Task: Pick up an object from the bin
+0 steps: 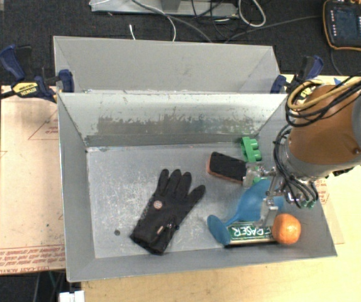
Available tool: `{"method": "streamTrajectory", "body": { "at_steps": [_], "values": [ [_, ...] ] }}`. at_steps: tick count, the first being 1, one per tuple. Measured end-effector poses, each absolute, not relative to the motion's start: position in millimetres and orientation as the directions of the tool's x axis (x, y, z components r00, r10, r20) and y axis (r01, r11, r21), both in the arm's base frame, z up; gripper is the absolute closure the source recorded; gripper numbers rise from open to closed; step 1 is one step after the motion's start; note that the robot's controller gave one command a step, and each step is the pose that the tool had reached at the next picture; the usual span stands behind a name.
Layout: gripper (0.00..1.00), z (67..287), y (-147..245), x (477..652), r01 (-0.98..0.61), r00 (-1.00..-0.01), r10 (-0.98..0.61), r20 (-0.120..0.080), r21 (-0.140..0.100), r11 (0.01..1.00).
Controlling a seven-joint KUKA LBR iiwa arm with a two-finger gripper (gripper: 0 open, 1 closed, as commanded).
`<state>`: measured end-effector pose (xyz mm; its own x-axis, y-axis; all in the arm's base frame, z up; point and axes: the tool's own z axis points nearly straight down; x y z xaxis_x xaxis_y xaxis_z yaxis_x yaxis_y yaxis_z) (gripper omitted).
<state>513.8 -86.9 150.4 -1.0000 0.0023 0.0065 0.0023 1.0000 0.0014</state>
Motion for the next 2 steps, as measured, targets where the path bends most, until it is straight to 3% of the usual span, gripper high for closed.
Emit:
{"method": "streamTrajectory", "body": {
  "at_steps": [1,2],
  "values": [
    [0.0,154,-87,515.8,-0.001,-1.0,-0.001,-0.001,0.0,1.0],
    [0.0,91,-112,497.0,-0.071,-0.997,-0.071,-0.007,0.002,0.997]
  ]
}}
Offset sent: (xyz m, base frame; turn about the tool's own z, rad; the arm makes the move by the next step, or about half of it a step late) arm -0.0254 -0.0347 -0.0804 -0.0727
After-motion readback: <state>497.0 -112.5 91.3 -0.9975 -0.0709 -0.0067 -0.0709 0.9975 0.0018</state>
